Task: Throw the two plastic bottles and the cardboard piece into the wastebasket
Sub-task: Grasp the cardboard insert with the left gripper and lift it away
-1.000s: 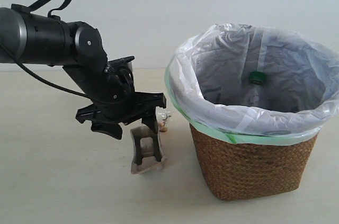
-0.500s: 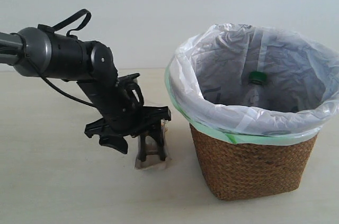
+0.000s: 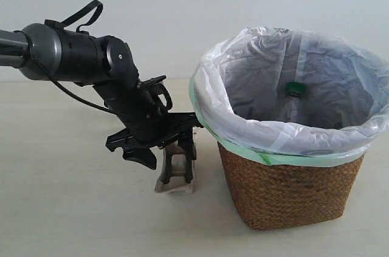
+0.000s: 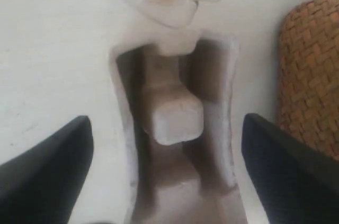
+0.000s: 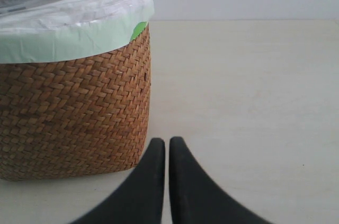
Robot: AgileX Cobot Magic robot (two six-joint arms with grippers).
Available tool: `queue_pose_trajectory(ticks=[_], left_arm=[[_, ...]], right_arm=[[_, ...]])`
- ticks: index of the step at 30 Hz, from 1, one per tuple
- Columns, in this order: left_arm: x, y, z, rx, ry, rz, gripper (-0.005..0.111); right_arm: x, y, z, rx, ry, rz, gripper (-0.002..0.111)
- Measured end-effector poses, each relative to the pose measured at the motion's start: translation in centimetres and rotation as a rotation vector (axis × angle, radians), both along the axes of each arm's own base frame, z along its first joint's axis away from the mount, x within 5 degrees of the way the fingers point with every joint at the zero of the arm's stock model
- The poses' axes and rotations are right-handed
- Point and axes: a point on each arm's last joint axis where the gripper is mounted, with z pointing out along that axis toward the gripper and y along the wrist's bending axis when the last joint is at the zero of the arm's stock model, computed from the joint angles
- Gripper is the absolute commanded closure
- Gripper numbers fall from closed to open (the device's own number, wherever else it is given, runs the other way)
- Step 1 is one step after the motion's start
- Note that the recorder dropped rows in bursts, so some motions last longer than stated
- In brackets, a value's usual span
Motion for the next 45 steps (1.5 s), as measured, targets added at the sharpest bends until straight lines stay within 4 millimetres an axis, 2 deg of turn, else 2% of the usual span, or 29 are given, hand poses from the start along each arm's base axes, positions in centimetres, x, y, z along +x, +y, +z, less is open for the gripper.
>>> queue_pose_trajectory(ticks=[6,12,16,20,23,25,27,32,36,38,45], left_arm=[[-0.1,-0.4,-0.9,0.009,0.004,-0.017,0.035],[-0.7,-2.4,-1.9,0.018,-0.049,-0.083,0.035],[-0.6,-1.9,-2.1,0.094,-0.074,-0.100,0.036],[-0.6,-1.3,-2.9,0.170,-0.066,-0.131,0.047],[-0.6,-1.1,-3.3,0.203,-0.064,-0.151,0.066],[-0.6,-0.9,-3.3,0.228,-0.067,-0.170,0.084],[-0.7,-0.4,-3.3,0.256,-0.036,-0.180,0.103],[-1.0,1.9,-2.6,0.405,0.025,-0.232,0.102],[-2.1,4.0,-2.1,0.539,0.031,-0.222,0.102],[-2.6,5.0,-1.1,0.563,0.012,-0.203,0.102],[-4.6,9.7,4.4,0.525,-0.060,-0.073,0.102]], right_arm=[[0.0,0.0,0.0,0.000,0.000,0.000,0.108],[0.0,0.0,0.0,0.000,0.000,0.000,0.108],[0.0,0.0,0.0,0.000,0.000,0.000,0.108],[0.0,0.0,0.0,0.000,0.000,0.000,0.108],[0.0,0.0,0.0,0.000,0.000,0.000,0.108],[0.0,0.0,0.0,0.000,0.000,0.000,0.108],[0.0,0.0,0.0,0.000,0.000,0.000,0.108],[0.0,0.0,0.0,0.000,0.000,0.000,0.108],[0.0,0.0,0.0,0.000,0.000,0.000,0.108],[0.0,0.0,0.0,0.000,0.000,0.000,0.108],[0.0,0.0,0.0,0.000,0.000,0.000,0.108]])
